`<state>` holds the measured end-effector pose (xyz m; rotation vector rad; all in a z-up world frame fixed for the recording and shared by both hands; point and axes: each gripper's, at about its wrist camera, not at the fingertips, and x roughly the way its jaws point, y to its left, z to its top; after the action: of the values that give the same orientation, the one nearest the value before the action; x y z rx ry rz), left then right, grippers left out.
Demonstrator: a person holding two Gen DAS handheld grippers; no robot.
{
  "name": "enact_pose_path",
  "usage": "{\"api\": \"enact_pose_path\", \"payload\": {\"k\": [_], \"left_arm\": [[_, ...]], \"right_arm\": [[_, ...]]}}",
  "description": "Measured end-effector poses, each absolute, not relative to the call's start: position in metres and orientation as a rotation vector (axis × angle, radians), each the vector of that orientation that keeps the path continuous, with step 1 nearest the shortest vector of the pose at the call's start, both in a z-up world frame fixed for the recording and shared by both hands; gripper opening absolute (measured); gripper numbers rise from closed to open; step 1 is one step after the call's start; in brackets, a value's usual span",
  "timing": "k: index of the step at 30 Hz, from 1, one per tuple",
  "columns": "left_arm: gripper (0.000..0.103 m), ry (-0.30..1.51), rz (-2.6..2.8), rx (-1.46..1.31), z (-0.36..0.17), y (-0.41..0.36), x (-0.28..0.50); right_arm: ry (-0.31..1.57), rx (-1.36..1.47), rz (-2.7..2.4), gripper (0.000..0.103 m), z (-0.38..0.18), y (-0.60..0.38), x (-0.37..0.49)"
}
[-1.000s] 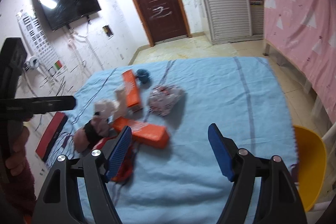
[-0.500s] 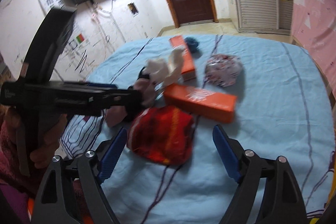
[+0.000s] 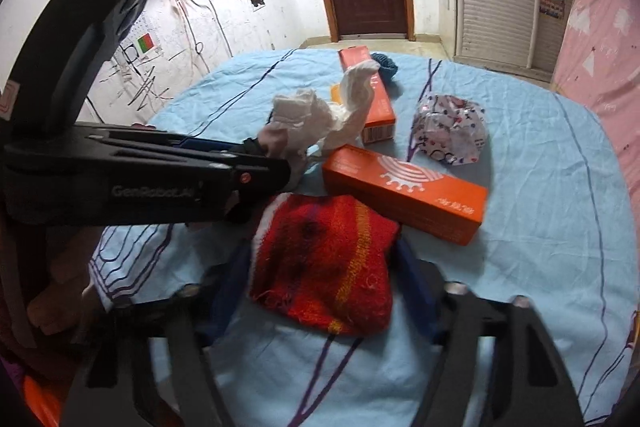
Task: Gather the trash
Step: 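Grasp the pink-and-black sock with the left tool while the right tool grasps the red knit hat, then carry the sock and red hat to the yellow bin and release both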
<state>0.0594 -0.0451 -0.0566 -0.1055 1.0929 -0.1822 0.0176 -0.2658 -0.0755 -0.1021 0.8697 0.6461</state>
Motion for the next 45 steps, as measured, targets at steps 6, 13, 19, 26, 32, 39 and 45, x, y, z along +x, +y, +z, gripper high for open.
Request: {"api": "enact_pose_path", "payload": {"k": [6, 13, 19, 26, 32, 39, 45], "left_arm": [[0.037, 1.095, -0.214, -0.136, -0.053, -0.048, 0.054], [0.037, 1.036, -0.218, -0.121, -0.029, -0.053, 0.042], [0.037, 0.977, -0.237, -0.102, -0.005, -0.064, 0.034], [0.037, 0.961, -0.263, -0.069, 0.004, -0.087, 0.037], [0.037, 0.946, -0.312, -0.011, 0.015, -0.125, 0.041], [0.037, 0.935, -0.386, 0.063, 0.021, -0.177, 0.044], [0.037, 0.95, -0.436, 0.103, 0.019, -0.221, 0.05]], "right_arm": [[0.83, -0.05, 0.645, 0.021, -0.069, -0.285, 0.019], [0.785, 0.038, 0.634, 0.021, -0.054, -0.318, 0.015], [0.72, 0.093, 0.58, 0.021, -0.038, -0.355, 0.011], [0.682, 0.142, 0.511, 0.021, -0.028, -0.394, 0.012], [0.639, 0.205, 0.43, 0.021, -0.024, -0.438, 0.014], [0.59, 0.222, 0.325, 0.021, -0.015, -0.491, 0.004], [0.551, 0.226, 0.246, 0.021, -0.009, -0.529, -0.001]]}}
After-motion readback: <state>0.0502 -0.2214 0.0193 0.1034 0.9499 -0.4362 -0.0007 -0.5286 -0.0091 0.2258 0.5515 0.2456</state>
